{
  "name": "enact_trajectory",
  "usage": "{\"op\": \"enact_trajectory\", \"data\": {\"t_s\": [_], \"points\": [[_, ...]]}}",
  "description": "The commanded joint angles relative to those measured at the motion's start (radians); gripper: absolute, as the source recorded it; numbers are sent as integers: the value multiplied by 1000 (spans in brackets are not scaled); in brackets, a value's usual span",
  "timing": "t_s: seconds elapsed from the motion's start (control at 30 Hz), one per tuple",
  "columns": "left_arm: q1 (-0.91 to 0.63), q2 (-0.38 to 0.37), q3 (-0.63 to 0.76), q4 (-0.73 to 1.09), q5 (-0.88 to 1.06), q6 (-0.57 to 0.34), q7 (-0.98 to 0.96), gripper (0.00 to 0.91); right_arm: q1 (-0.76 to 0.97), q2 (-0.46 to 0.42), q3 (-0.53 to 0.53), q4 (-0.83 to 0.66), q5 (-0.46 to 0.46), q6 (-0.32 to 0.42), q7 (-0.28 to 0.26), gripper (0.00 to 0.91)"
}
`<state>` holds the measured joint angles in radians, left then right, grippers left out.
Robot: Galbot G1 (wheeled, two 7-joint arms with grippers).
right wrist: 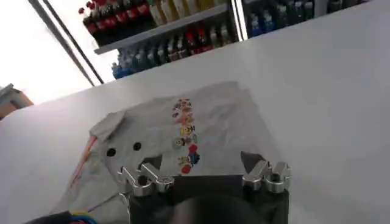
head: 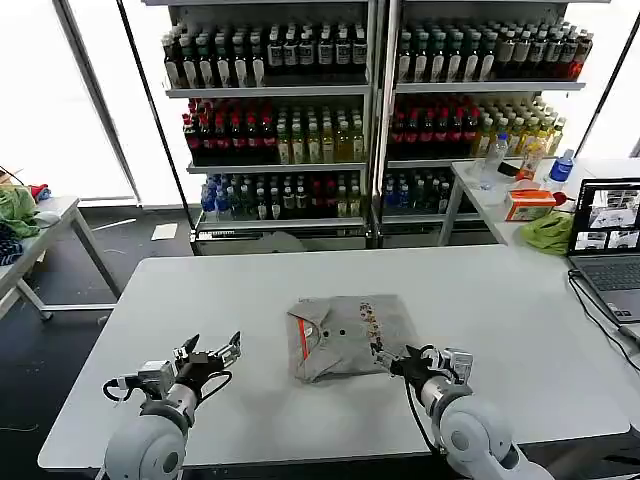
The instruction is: Fold and organize the clothes.
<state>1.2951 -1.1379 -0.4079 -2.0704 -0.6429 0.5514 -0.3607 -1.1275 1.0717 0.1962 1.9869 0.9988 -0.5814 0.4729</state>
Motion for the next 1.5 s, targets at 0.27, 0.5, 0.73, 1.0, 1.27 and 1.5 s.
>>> {"op": "enact_trajectory", "data": {"t_s": [0.27,0.5,0.73,1.0,1.27,1.5], "points": [[14,-6,2,-2,5,-2,4,907,-45,-2,28,-8,-2,0,1,907],[17,-5,0,-10,4,-2,5,907,-49,-4,26,-8,-10,-1,7,907],[27,-4,-11,-19,2,-1,5,907,-39,-4,69,66,-13,0,1,907],[42,-1,-19,-47,1,10,4,907,109,7,43,60,-226,1,-65,907],[69,-4,-39,-56,2,13,4,907,370,23,-107,-170,-224,-1,-103,907],[92,-19,-64,-63,1,11,5,907,402,49,-196,-319,-307,0,-137,907]]}}
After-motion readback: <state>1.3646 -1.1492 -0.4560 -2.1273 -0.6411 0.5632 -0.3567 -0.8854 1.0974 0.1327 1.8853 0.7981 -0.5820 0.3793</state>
